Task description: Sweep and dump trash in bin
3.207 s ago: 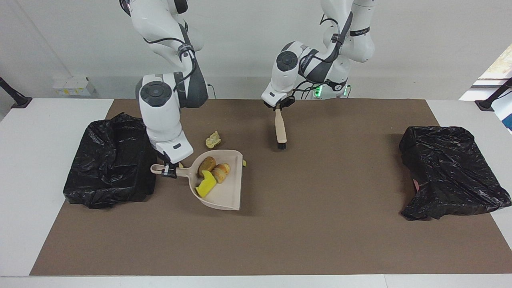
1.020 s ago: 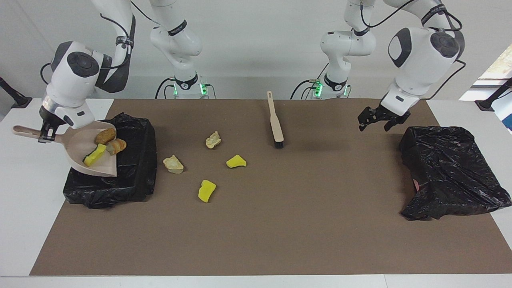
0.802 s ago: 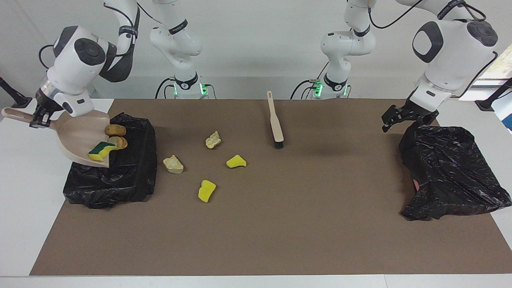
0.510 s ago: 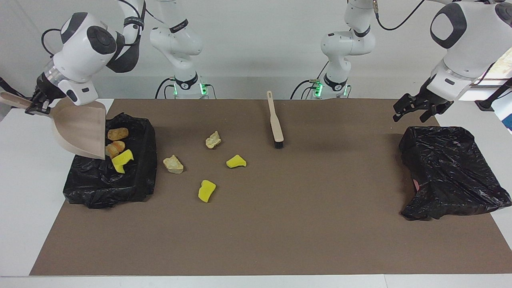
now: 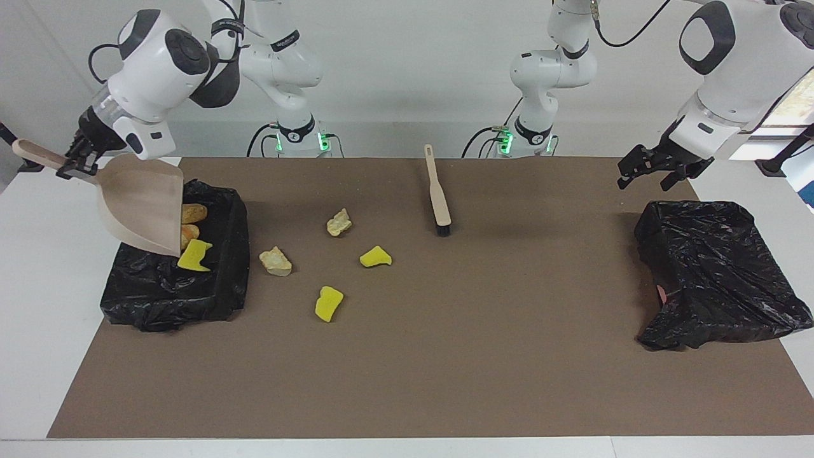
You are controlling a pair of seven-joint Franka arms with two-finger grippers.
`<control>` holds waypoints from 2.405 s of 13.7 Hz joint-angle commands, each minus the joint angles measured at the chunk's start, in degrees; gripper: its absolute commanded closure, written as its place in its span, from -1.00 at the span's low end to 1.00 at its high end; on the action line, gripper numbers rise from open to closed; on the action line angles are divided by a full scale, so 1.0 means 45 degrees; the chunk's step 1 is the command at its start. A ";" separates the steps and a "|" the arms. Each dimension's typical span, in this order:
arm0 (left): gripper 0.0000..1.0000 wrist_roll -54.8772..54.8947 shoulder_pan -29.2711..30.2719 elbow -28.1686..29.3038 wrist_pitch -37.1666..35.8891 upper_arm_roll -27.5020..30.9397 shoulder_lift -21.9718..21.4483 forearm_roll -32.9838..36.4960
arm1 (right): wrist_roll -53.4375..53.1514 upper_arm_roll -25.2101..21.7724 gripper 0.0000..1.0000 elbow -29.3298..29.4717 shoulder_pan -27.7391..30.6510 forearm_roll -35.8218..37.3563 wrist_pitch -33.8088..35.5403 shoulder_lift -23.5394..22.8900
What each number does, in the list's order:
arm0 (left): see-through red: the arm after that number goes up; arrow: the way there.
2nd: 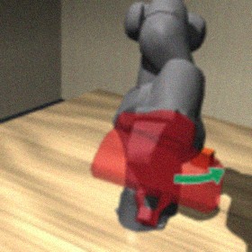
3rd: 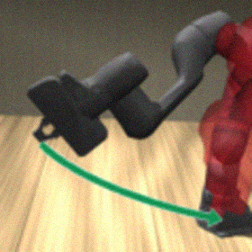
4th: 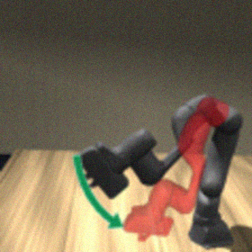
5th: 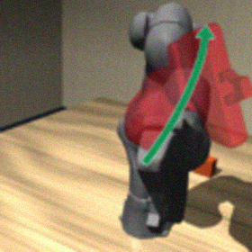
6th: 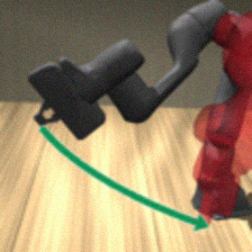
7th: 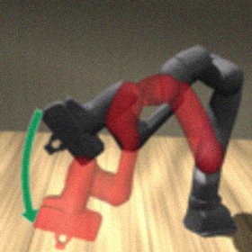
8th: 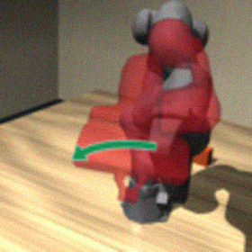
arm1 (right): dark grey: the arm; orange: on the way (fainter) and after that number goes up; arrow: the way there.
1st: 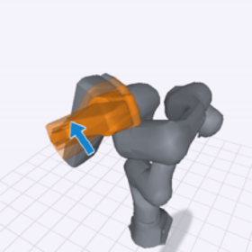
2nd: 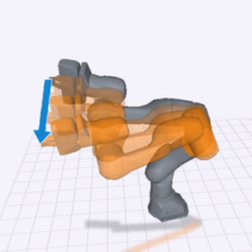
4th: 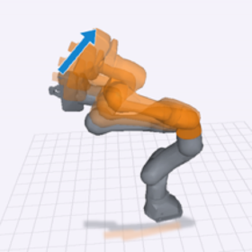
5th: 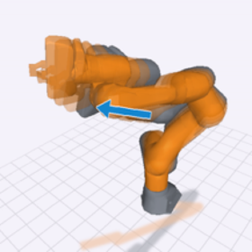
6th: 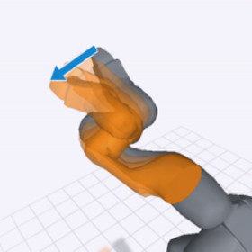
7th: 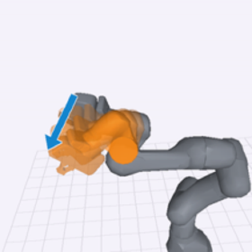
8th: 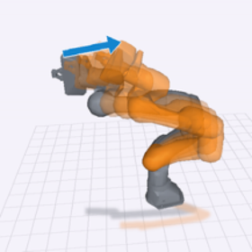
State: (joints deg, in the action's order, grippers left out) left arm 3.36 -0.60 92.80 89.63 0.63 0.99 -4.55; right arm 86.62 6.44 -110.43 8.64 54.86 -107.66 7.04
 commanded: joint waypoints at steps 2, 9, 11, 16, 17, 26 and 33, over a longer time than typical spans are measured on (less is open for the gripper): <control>-1.00 -0.0004 -0.0393 0.0197 0.0063 -0.0004 -0.0122 0.0404 | -0.2034 0.0035 1.00 0.1237 -0.1350 -0.2205 0.1342 -0.0586; -1.00 -0.0004 -0.0707 0.0295 0.0161 -0.0004 -0.0161 0.0991 | -0.8514 0.0093 1.00 0.5200 -0.3635 -0.5158 0.3588 -0.3104; -1.00 -0.0101 -0.0706 0.0256 0.0142 -0.0004 -0.0141 0.0991 | -1.1187 0.0132 1.00 0.6137 -0.4106 -0.6110 0.3844 -0.3865; -1.00 -0.0121 -0.0687 0.0178 0.0141 -0.0004 -0.0141 0.0991 | -1.8161 0.0230 1.00 0.8951 -0.5259 -0.8008 0.4315 -0.6502; -1.00 -0.0121 -0.0648 0.0158 0.0122 -0.0004 -0.0141 0.0991 | -1.9276 0.0230 1.00 0.9419 -0.5299 -0.8765 0.4333 -0.6874; -1.00 -0.0121 -0.0531 0.0158 0.0142 0.0074 -0.0141 0.0991 | -2.6626 0.0250 1.00 1.1102 -0.7699 -1.1351 0.2031 -1.0076; -1.00 -0.0121 -0.0531 0.0158 0.0142 0.0074 -0.0122 0.0991 | -2.7412 0.0327 1.00 1.1299 -0.8736 -1.1680 0.0821 -1.1426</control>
State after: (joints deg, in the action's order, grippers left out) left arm 3.31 -2.73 92.90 89.72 0.76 0.98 -1.28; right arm -35.87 7.63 -62.02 -30.61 4.50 -102.83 -42.79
